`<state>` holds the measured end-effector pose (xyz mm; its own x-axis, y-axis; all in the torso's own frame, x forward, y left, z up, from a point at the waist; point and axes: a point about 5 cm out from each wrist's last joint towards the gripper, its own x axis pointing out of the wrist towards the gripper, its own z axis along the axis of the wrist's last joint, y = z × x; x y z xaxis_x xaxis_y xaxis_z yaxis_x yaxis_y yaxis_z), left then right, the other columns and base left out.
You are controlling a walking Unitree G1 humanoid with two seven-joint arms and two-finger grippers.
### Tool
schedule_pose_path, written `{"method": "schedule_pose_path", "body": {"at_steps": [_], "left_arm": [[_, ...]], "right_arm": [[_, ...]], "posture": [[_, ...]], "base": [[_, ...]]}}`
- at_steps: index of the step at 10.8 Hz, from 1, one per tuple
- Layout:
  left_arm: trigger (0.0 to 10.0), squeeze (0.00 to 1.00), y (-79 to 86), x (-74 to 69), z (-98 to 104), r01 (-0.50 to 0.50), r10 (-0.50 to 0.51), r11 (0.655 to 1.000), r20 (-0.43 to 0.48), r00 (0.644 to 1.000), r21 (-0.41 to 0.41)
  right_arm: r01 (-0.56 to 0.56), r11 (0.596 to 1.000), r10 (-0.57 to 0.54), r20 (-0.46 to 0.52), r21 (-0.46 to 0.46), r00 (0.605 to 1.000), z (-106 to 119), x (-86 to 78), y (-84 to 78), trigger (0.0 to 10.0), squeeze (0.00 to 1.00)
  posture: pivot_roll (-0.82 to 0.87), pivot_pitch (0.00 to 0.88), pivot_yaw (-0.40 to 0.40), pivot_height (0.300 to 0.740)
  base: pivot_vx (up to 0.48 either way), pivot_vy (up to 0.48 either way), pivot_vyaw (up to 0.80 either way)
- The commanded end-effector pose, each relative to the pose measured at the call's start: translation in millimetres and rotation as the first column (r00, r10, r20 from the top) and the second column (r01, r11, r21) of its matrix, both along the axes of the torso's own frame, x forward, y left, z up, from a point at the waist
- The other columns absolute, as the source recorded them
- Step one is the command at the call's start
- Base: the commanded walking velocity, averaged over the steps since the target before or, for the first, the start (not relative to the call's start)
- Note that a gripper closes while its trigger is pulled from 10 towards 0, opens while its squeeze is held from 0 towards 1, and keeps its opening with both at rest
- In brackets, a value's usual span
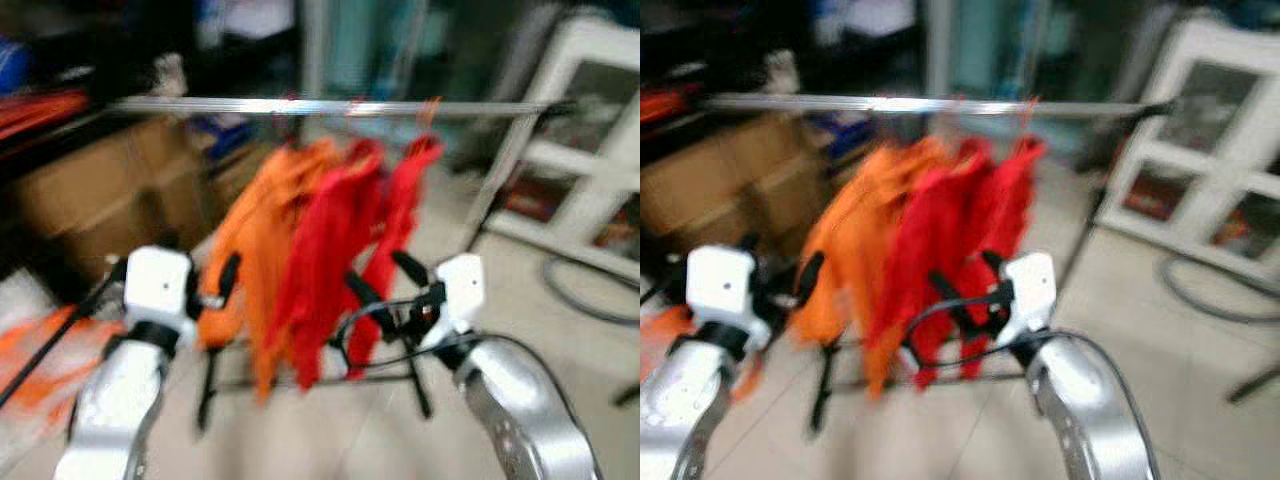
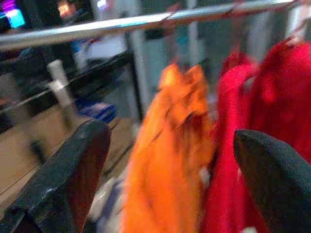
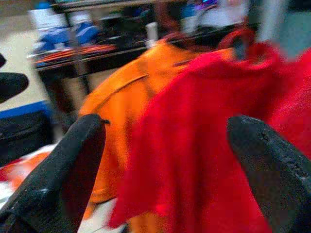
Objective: Hang hanger
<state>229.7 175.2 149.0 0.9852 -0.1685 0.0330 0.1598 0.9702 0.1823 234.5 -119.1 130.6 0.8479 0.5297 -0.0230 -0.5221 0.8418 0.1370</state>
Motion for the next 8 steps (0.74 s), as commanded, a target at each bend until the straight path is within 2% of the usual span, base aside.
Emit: {"method": "schedule_pose_path", "body": {"at_steps": [1, 5, 7, 8], "left_arm": [[10.0, 0.00, -8.1, -1.0, 2, 0.036, -0.036, 0.999, 0.010, 0.999, 0.003], [10.0, 0.00, -7.9, -0.7, 4, 0.047, -0.047, 0.999, 0.020, 0.999, 0.014], [10.0, 0.00, -7.4, -2.0, 6, 0.045, -0.045, 0.999, 0.038, 0.998, 0.021], [10.0, 0.00, -5.6, -1.1, 10, 0.025, -0.025, 1.000, 0.051, 0.998, -0.007]], "right_arm": [[0.049, 0.999, -0.048, 0.033, -0.016, 0.998, 5, 4.2, -8.2, 10.0, 0.00], [0.074, 0.996, -0.080, 0.104, 0.058, 0.991, 26, 15.8, -5.1, 10.0, 0.00], [0.049, 0.994, -0.061, 0.129, 0.096, 0.990, 37, 16.8, -5.0, 10.0, 0.00], [0.001, 0.996, -0.011, 0.121, 0.085, 0.993, 38, 15.6, 0.8, 10.0, 0.00]], "posture": [[0.07, 0.000, -0.018, 0.740], [0.08, 0.000, -0.022, 0.740], [0.08, 0.000, -0.023, 0.740], [0.08, 0.000, -0.027, 0.740]], "base": [[0.416, 0.000, 0.00], [0.414, 0.000, 0.00], [0.414, 0.000, -0.64], [0.390, 0.000, 0.00]]}}
